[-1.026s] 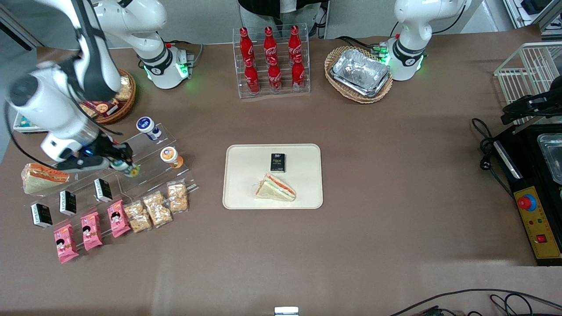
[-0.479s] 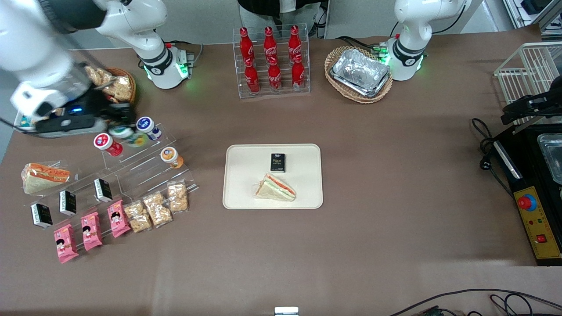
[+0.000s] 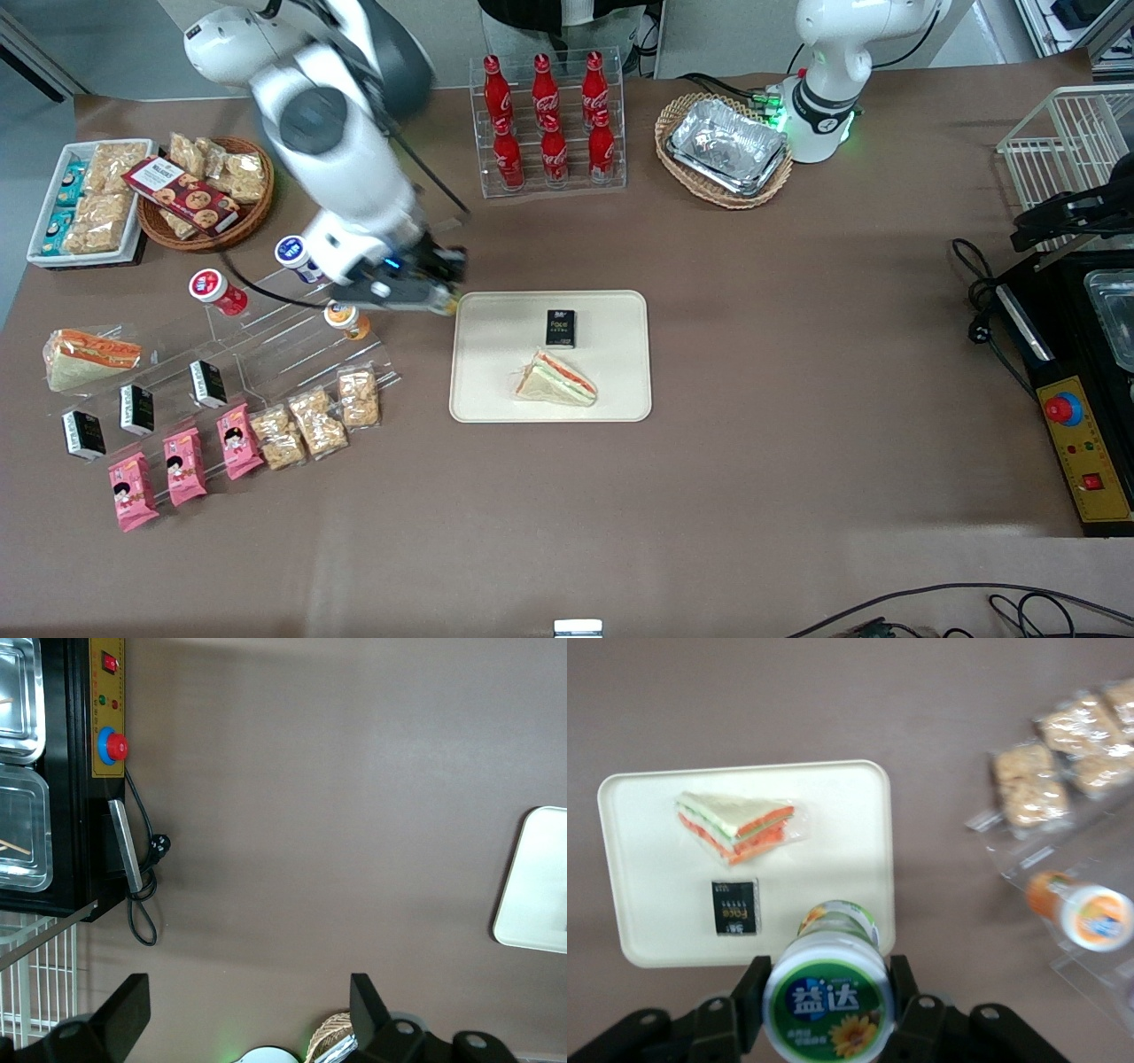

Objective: Place green gum on tray
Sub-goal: 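Carry the bottle over the cream tray and lower it beside the black pack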

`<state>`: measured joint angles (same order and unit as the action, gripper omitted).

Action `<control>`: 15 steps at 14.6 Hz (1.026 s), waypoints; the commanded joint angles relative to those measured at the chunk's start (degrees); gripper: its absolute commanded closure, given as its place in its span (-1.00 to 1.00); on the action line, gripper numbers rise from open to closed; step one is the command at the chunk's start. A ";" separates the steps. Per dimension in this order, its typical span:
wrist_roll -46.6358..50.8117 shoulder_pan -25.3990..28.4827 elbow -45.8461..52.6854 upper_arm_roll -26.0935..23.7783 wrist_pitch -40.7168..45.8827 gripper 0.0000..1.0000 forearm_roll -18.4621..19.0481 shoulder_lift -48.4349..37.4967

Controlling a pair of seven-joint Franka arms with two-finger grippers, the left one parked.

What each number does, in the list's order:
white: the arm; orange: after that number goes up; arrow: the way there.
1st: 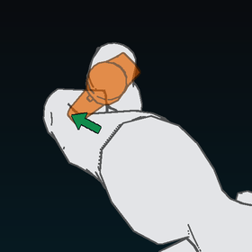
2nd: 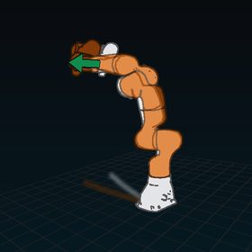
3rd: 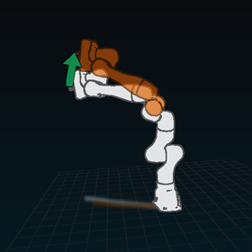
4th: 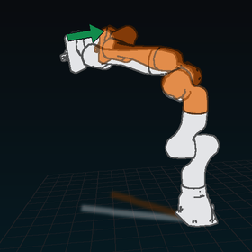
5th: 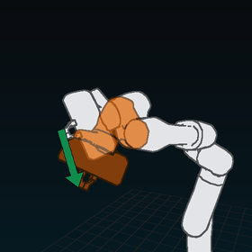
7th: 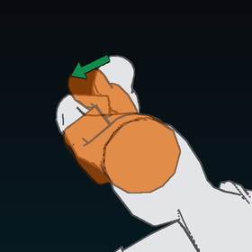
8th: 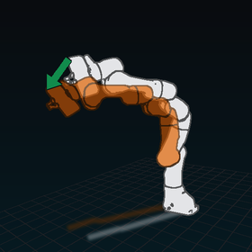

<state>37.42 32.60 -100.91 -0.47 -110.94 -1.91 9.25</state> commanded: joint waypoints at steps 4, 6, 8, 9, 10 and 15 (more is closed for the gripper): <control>3.71 3.17 -10.86 0.82 -23.76 0.61 2.52 10.52; 3.71 3.35 -16.31 0.82 -30.96 0.61 2.52 10.96; 3.80 4.05 -19.14 0.82 -34.51 0.58 2.52 11.57; 3.97 4.57 -19.23 0.82 -34.51 0.55 2.52 11.84; 4.06 4.75 -19.15 0.82 -34.51 0.48 2.52 12.10; 3.98 4.67 -19.06 0.82 -34.51 -1.00 2.52 12.28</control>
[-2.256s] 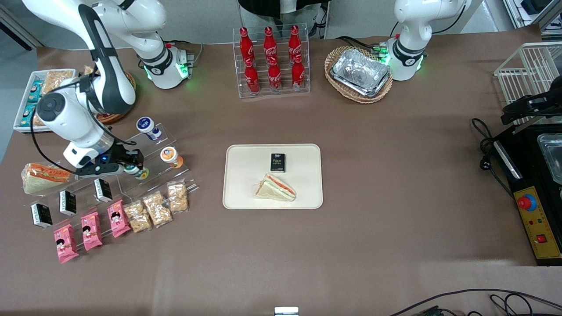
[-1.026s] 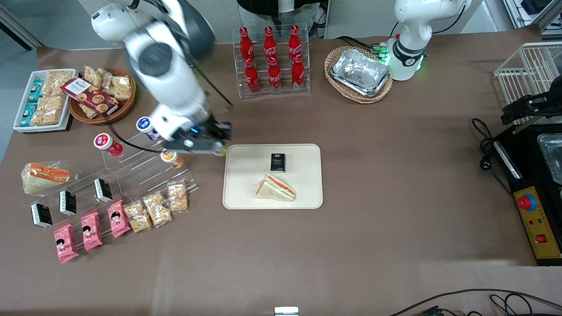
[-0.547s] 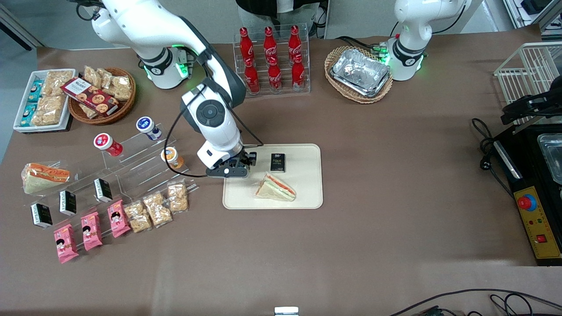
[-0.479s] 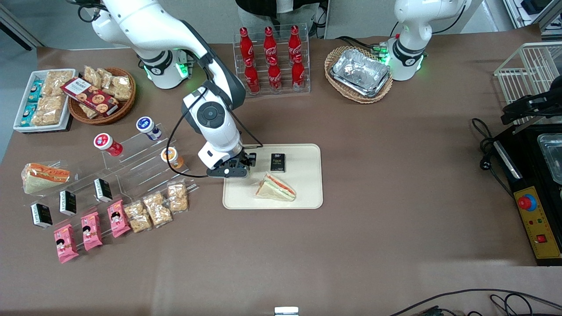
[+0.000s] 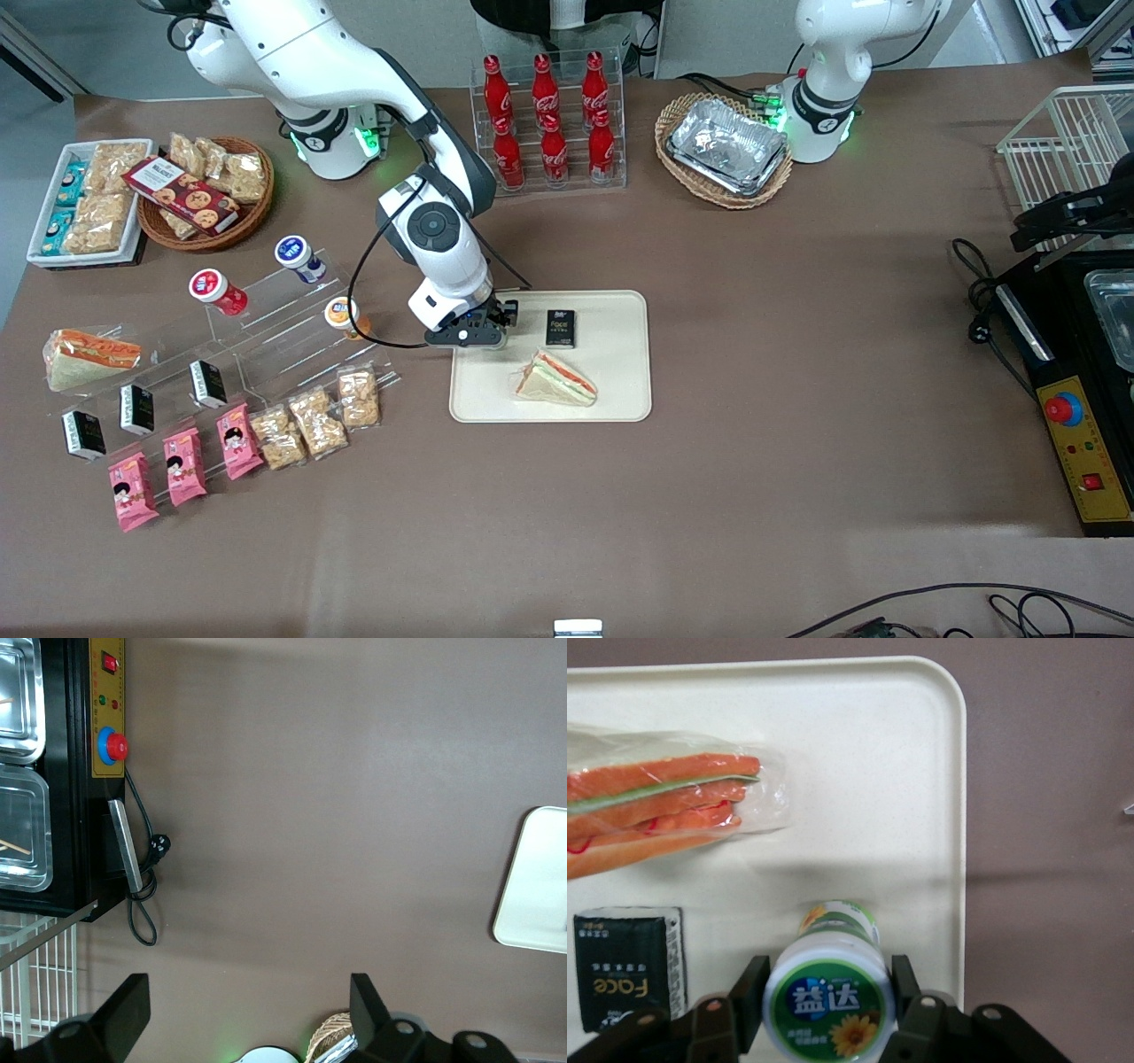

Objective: Place green gum on tray
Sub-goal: 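Carry the bottle over the cream tray and lower it beside the black pack, then open the right gripper to release the bottle and raise it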

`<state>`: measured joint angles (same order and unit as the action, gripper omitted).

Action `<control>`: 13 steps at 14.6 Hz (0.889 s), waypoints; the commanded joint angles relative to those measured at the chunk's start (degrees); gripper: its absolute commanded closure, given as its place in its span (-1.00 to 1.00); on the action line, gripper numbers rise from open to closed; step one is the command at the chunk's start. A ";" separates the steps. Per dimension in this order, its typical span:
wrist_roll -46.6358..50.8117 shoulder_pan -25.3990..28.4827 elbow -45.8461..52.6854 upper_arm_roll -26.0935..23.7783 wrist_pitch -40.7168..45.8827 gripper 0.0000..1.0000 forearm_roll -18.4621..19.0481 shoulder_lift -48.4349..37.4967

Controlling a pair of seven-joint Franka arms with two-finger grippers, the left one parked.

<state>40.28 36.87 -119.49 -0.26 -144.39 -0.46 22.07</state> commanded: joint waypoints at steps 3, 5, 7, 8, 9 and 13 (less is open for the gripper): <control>1.12 0.40 -0.48 0.61 -1.06 -1.00 1.07 -0.54; 1.12 0.40 -0.48 0.61 -1.06 -1.00 1.07 -0.54; 1.12 0.31 -0.30 0.61 -1.06 -1.00 1.07 -0.54; 1.12 0.31 -0.30 0.61 -1.06 -1.00 1.07 -0.54; 1.03 0.14 -0.30 0.70 -1.06 -1.00 1.07 -0.89; -5.01 -3.28 1.97 1.58 11.27 -1.00 0.90 -12.37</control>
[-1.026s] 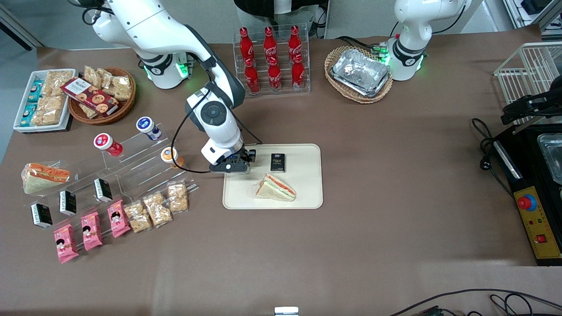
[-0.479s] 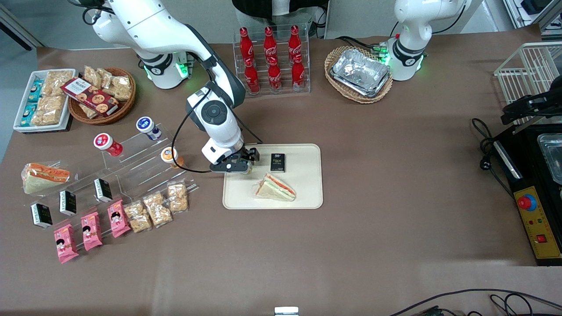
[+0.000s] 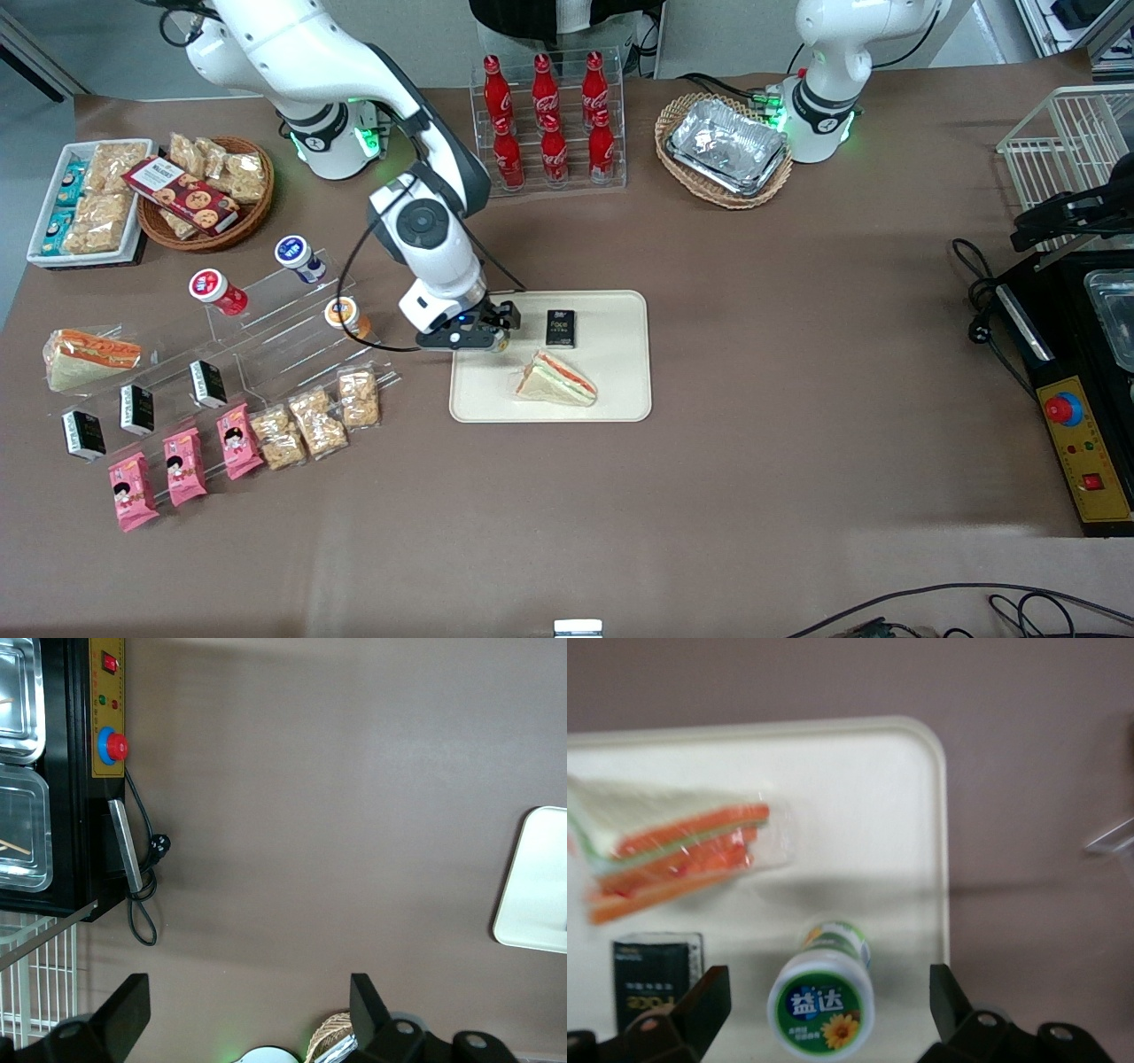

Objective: Place green gum on tray
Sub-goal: 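Open the right gripper to release the bottle and raise it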

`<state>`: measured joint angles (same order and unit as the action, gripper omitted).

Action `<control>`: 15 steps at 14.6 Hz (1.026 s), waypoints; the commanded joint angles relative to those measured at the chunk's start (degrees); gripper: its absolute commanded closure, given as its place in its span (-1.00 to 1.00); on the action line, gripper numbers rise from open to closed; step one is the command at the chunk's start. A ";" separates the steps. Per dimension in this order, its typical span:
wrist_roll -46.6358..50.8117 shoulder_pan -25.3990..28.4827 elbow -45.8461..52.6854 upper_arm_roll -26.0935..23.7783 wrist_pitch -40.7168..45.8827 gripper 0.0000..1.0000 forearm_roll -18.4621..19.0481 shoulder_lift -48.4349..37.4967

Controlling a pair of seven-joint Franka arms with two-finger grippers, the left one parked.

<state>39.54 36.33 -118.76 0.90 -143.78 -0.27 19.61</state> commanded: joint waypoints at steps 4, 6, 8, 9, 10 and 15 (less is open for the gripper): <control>-6.31 -6.43 14.39 0.59 32.55 -1.00 0.27 -15.12; -8.76 -9.42 21.95 0.59 40.65 -1.00 0.09 -15.04; -14.46 -13.89 25.75 0.59 44.19 -1.00 0.01 -15.12; -17.88 -16.27 26.29 0.68 45.16 -1.00 -0.17 -15.39; -21.83 -18.81 26.64 0.68 45.95 -1.00 -0.17 -16.08; -36.79 -32.61 28.22 0.77 47.54 -1.00 -1.39 -18.29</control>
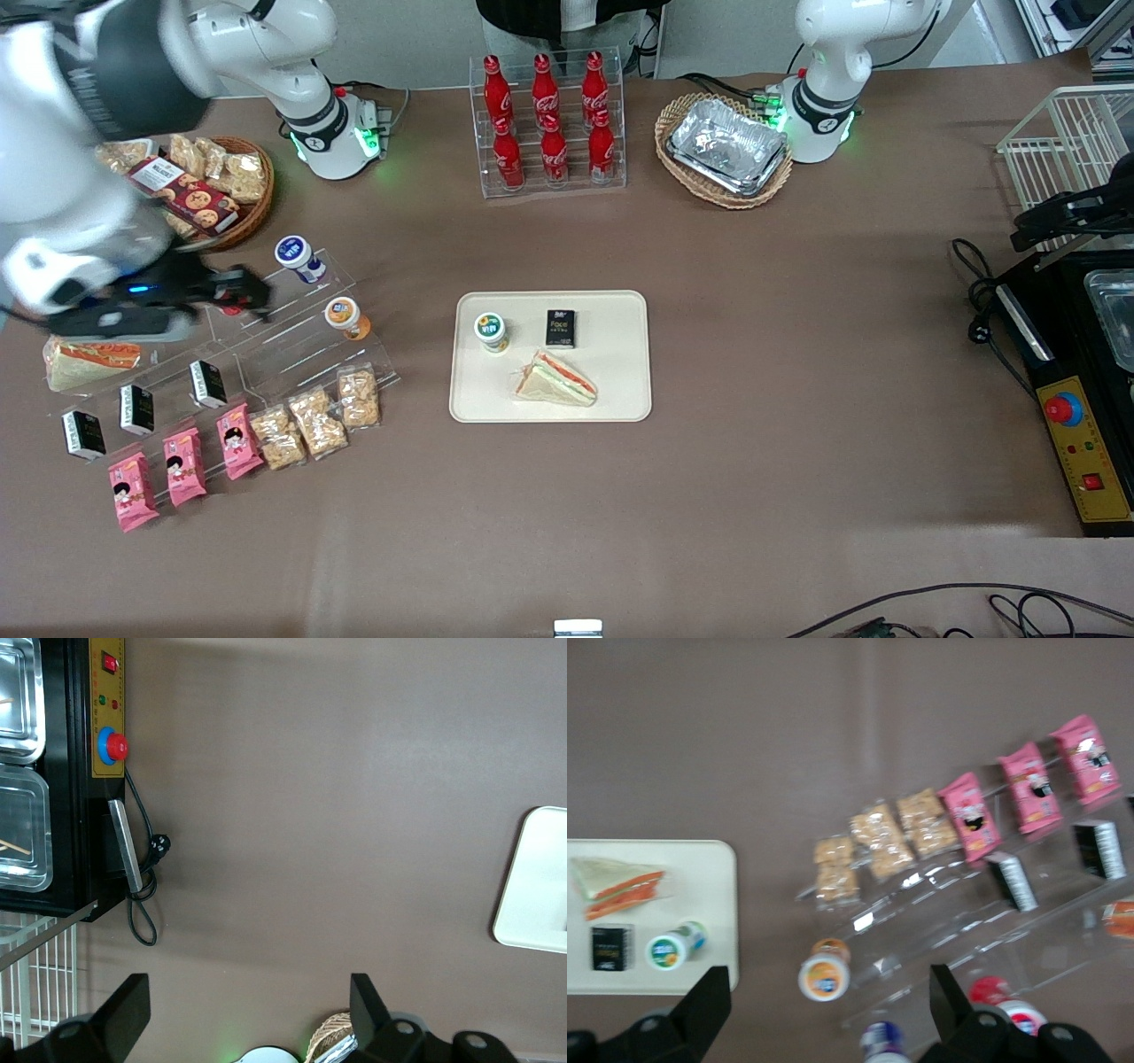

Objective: Place green gum on tray
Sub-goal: 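Open the right gripper to release the bottle and raise it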

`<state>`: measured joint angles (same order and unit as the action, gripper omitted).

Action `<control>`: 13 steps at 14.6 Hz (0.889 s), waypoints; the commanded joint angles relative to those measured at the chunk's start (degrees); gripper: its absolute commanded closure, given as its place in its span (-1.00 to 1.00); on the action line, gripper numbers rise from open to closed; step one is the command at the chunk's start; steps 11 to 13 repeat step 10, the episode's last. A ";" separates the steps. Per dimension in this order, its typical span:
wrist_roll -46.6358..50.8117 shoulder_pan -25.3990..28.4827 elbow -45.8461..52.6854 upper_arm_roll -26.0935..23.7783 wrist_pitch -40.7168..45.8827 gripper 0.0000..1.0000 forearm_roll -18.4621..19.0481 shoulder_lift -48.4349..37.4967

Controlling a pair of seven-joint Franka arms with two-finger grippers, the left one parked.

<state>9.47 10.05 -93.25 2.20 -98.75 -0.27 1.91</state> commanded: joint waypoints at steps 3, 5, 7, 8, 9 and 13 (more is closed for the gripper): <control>-8.06 -11.09 3.51 -0.53 4.79 -1.00 -0.09 -0.51; -11.73 -12.15 3.51 -0.71 4.70 -1.00 3.16 -0.16; -12.28 -13.21 3.25 -0.27 4.70 -1.00 3.00 0.72; -12.19 -13.30 3.25 -0.27 4.62 -1.00 3.08 1.16; -12.37 -13.30 3.34 -0.27 4.62 -1.00 3.17 1.42; -12.37 -13.30 3.25 -0.27 4.70 -1.00 3.08 1.34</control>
